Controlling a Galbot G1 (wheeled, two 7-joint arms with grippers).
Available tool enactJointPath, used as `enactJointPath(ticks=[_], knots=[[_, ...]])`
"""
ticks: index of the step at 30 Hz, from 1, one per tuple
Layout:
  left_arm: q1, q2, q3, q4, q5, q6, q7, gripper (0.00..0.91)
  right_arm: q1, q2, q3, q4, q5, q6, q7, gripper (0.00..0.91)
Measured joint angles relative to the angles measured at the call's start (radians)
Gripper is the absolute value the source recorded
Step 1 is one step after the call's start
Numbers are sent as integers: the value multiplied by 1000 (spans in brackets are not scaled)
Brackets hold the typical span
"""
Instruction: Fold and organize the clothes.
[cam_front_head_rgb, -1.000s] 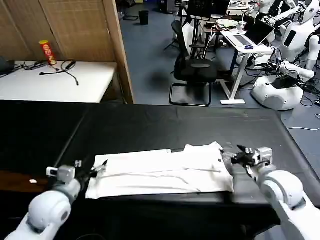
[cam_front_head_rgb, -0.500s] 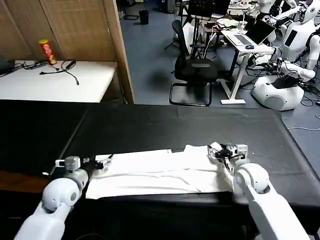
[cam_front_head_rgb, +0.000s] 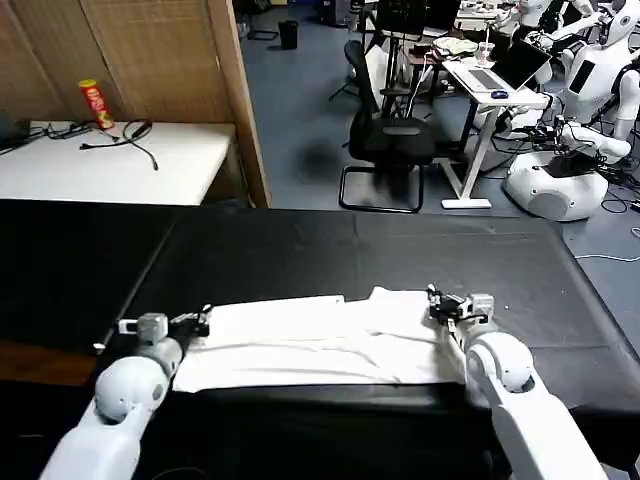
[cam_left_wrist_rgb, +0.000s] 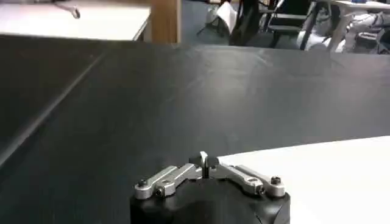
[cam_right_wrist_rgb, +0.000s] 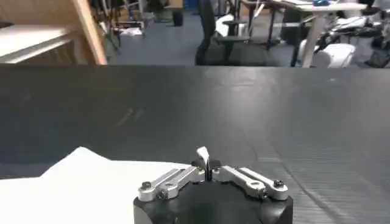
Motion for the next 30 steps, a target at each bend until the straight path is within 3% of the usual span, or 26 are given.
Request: enactJointPath(ticks=[11, 12, 13, 14, 21, 30], knots=[[-183, -23, 106, 141, 78, -95, 41, 0, -13, 34, 51, -5, -16, 10, 0, 0], [-194, -24, 111, 151, 80, -100, 42, 0, -17, 31, 55, -1, -15, 6, -7, 78], [-203, -25, 114, 164, 82, -103, 42, 683, -21, 28, 59, 3, -14, 1, -15, 78], [-207, -26, 116, 172, 83, -102, 42, 878, -24, 25, 62, 6, -14, -2, -24, 878], [-189, 0, 98, 152, 85, -98, 37, 878, -63, -20, 95, 78, 10, 21, -105, 878], [-95, 50, 38, 53, 86, -114, 26, 878, -146, -79, 152, 245, 71, 25, -104, 878]])
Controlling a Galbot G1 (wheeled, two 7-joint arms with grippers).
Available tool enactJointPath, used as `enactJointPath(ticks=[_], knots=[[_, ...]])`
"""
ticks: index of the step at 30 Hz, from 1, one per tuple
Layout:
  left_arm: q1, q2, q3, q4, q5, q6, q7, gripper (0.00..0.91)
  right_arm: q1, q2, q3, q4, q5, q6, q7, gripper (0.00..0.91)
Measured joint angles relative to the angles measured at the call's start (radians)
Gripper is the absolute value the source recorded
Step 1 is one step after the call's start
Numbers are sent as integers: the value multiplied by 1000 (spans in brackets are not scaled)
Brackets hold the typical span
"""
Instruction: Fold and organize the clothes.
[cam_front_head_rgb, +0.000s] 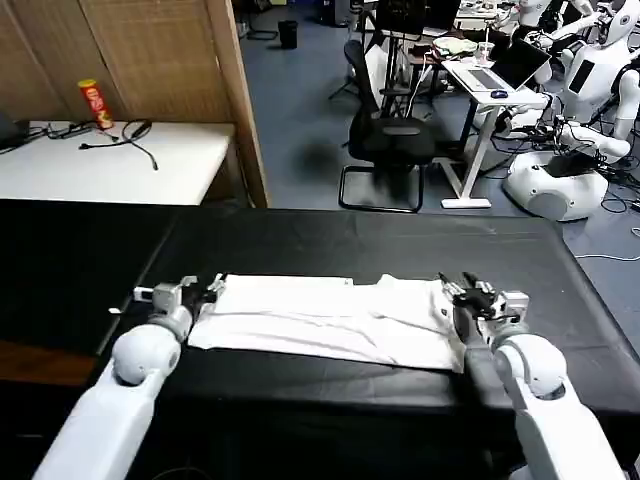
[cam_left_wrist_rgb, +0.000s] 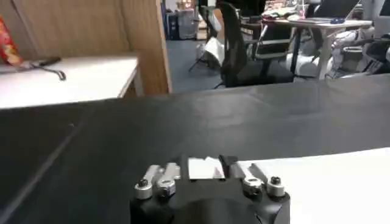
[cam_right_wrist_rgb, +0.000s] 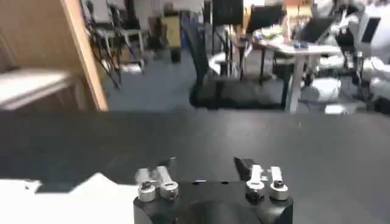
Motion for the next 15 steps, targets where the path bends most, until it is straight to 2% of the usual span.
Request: enactJointPath(ticks=[3, 8, 9, 12, 15], knots=[[49, -9, -33, -36, -37, 2, -5, 878, -38, -2, 19, 57, 10, 0, 0, 878], [145, -47, -91, -73, -19, -16, 3, 878, -88, -7, 36, 138, 20, 0, 1, 878], [158, -55, -96, -74, -18, -18, 4, 702, -93, -8, 37, 149, 21, 0, 1, 878], [183, -80, -106, -73, -14, -28, 13, 575, -104, -10, 40, 172, 23, 1, 1, 878], [194, -104, -106, -63, 1, -34, 20, 507, -111, -10, 41, 189, 23, 2, 0, 878]])
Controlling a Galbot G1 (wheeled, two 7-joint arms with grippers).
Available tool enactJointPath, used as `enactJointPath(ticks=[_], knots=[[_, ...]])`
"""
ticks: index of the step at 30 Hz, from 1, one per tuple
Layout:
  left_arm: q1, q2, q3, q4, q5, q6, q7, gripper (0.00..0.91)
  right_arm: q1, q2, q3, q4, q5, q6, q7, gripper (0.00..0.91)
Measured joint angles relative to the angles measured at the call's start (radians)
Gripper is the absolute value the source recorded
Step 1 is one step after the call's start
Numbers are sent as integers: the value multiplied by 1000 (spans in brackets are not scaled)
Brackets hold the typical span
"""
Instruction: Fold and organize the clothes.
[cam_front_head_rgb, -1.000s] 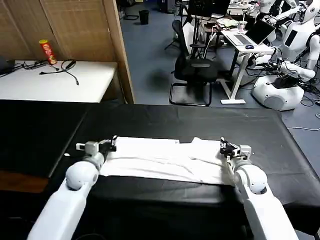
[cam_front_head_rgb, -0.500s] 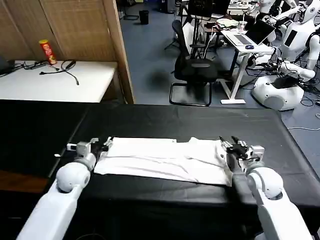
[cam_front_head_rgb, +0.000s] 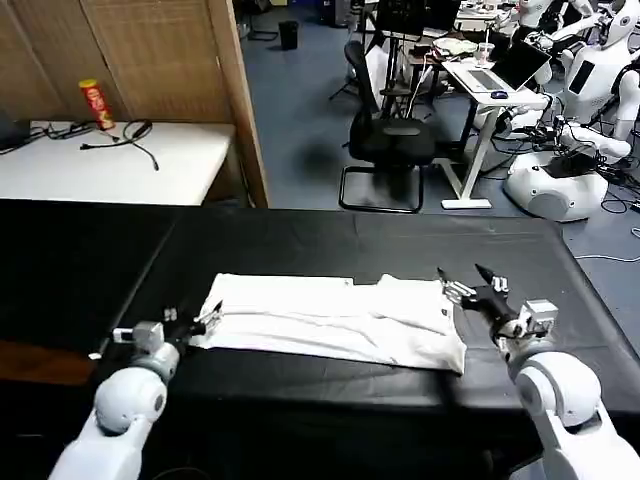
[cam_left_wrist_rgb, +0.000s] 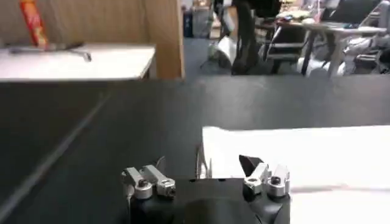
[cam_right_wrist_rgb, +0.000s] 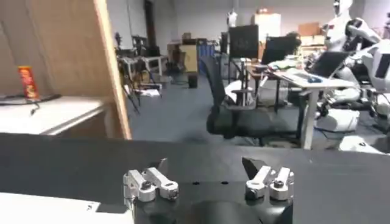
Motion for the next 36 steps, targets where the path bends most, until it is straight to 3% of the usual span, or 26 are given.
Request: enactJointPath(ticks=[1, 2, 3, 4, 5, 6, 10, 18, 25, 31, 36], knots=[[0, -7, 1, 4, 3, -2, 2, 361, -2, 0, 0, 3, 0, 0, 0, 878], [-1, -13, 1, 8, 3, -3, 3, 361, -3, -1, 0, 6, 0, 1, -1, 878], [-2, -19, 2, 11, 4, -5, 4, 234, -4, -1, -1, 7, -1, 2, -2, 878], [-3, -24, 3, 13, 5, -6, 4, 234, -5, -1, -2, 9, -2, 3, -3, 878], [-3, -28, 5, 13, 5, -6, 5, 156, -5, -1, -4, 10, -2, 3, -3, 878], [-3, -32, 8, 12, 5, -5, 5, 156, -5, 0, -5, 11, -3, 4, -5, 878], [-2, -41, 13, 10, 0, 4, 6, 0, -2, 3, -12, 19, -4, 7, -11, 878], [-19, -31, 1, 4, -60, 67, -16, 0, -5, 13, -16, 32, -5, 7, -12, 878], [-4, 59, -38, 18, 149, -23, 31, 0, -16, 21, -5, 38, -3, 9, -11, 878], [21, 230, -111, 36, 164, -61, 33, 0, -16, 43, -19, 42, -10, 9, -5, 878], [29, 285, -120, 8, 169, -37, 13, 0, -29, 60, -22, 56, -27, 9, -4, 878]])
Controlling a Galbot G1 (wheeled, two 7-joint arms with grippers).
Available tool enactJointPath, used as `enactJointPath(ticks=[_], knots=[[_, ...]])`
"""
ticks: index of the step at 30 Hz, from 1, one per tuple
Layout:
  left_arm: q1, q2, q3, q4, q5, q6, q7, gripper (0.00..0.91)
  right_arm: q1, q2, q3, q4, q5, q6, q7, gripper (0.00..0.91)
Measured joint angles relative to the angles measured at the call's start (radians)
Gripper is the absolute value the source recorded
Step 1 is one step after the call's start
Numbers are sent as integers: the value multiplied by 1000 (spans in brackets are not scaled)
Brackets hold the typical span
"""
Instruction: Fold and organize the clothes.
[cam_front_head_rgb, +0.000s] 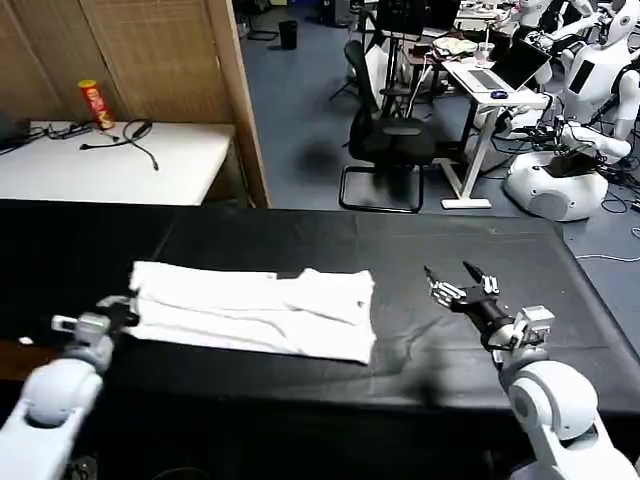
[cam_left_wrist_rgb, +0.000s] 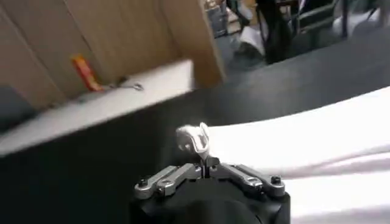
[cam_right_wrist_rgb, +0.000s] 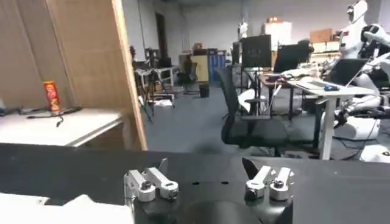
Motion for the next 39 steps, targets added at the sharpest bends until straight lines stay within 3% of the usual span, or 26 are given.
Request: enactJointPath(ticks=[12, 23, 32, 34, 39], knots=[[-45, -202, 216, -184, -145, 104, -98, 0, -61, 13, 62, 33, -5, 3, -1, 878], [-115, -400, 443, -182, -191, 113, -114, 0, -103, 31, 105, 49, -22, 4, -1, 878], [-145, -500, 523, -132, -160, 93, -111, 0, -114, 47, 94, 54, -41, 4, -7, 878], [-144, -515, 529, -116, -136, 80, -104, 878, -116, 48, 89, 54, -45, 5, -10, 878], [-134, -546, 532, -78, -103, 57, -90, 878, -119, 52, 72, 50, -48, 6, -10, 878]])
